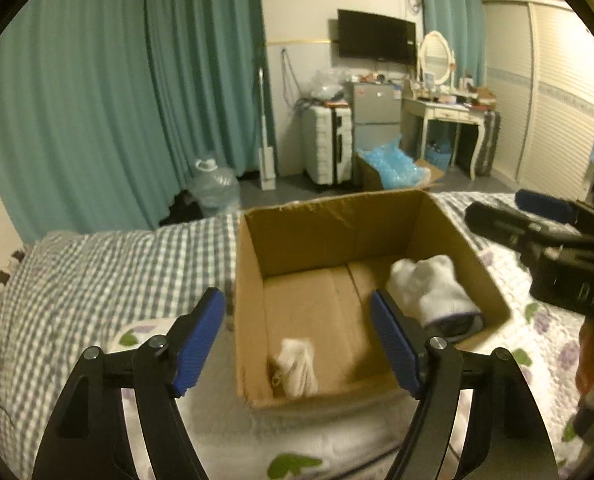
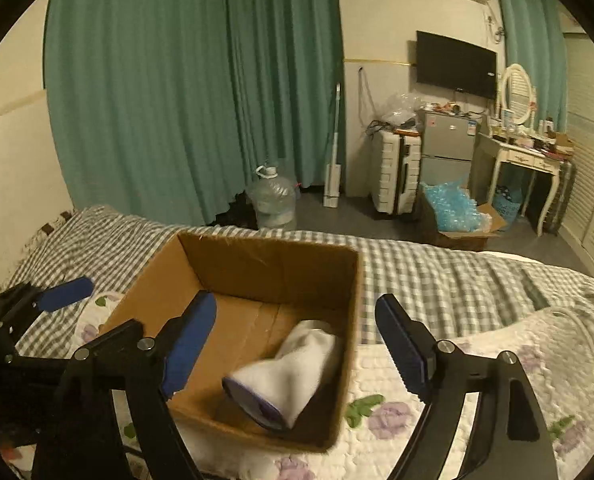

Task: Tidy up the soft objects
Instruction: 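Carry both items into the cardboard box and open both grippers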

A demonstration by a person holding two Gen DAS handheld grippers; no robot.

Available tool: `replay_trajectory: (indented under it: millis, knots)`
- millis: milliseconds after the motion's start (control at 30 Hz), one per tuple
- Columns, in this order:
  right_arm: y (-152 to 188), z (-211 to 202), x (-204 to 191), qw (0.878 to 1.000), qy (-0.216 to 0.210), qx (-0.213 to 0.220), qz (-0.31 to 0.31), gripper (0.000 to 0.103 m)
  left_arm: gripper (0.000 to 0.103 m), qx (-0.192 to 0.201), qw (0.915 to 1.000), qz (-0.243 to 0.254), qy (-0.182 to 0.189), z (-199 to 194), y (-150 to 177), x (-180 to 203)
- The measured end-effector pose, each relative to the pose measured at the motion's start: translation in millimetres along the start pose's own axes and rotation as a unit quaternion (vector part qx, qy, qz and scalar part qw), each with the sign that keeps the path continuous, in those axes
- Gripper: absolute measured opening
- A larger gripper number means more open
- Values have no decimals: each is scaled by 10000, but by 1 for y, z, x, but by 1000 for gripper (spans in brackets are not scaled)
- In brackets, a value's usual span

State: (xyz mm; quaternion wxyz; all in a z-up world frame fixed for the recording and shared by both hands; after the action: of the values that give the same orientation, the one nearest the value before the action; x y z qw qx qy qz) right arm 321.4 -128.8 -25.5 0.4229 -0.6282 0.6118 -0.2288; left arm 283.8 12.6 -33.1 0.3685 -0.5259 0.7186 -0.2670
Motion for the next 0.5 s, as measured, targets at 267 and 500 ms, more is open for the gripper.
replay_trajectory:
  millis: [267, 500]
  knots:
    - [-9, -103, -23, 9979, 293, 312, -487, 94, 95, 495, 9988, -19, 0, -94, -7, -15]
    - [41, -184, -42, 9939, 433, 108, -1007, 94, 95, 900, 9952, -36, -386, -175, 11, -26]
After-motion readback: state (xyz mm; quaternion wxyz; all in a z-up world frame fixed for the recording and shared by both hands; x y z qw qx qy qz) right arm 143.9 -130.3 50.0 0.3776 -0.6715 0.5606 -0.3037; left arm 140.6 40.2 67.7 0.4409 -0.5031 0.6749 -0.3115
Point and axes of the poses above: each gripper's, at about its wrist camera, not at the fingertips, and z roughly the way its jaws point, x to its right, y to its underside, the point moved 4 cm from there along z, roughly the way its jaws point, and after that the axes turned 13 degrees about z, right-handed, at the moved point
